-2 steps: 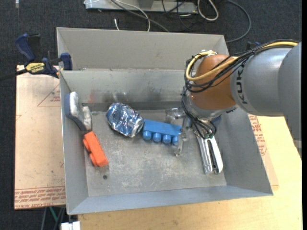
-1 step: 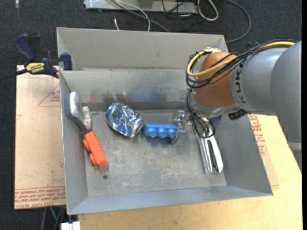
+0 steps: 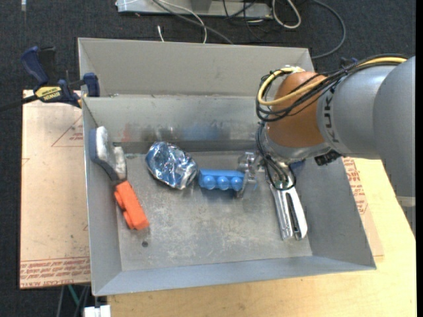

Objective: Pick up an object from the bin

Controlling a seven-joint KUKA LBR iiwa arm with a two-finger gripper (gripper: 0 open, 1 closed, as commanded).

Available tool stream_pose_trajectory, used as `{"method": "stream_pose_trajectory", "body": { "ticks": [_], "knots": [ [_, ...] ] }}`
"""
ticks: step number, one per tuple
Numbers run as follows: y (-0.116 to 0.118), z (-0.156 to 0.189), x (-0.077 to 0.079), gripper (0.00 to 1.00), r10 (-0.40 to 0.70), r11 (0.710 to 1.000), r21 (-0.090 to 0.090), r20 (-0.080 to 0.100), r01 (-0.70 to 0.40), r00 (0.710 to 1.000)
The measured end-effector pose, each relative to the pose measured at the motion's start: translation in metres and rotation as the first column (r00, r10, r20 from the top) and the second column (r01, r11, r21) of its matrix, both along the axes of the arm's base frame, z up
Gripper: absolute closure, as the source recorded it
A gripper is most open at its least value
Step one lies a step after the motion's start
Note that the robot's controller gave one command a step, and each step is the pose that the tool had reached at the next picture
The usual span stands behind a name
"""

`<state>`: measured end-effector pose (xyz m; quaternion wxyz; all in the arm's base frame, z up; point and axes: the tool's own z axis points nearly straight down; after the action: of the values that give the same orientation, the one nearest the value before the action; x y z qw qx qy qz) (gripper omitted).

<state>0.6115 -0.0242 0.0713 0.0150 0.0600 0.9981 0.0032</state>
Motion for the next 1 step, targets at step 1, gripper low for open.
{"method": "stream_pose_trajectory", "body": {
  "ticks": [1],
  "knots": [
    [0.0086,0.0110,-0.0067,1.00,-0.037,0.999,-0.001,-0.010,0.037,0.999]
  ]
}}
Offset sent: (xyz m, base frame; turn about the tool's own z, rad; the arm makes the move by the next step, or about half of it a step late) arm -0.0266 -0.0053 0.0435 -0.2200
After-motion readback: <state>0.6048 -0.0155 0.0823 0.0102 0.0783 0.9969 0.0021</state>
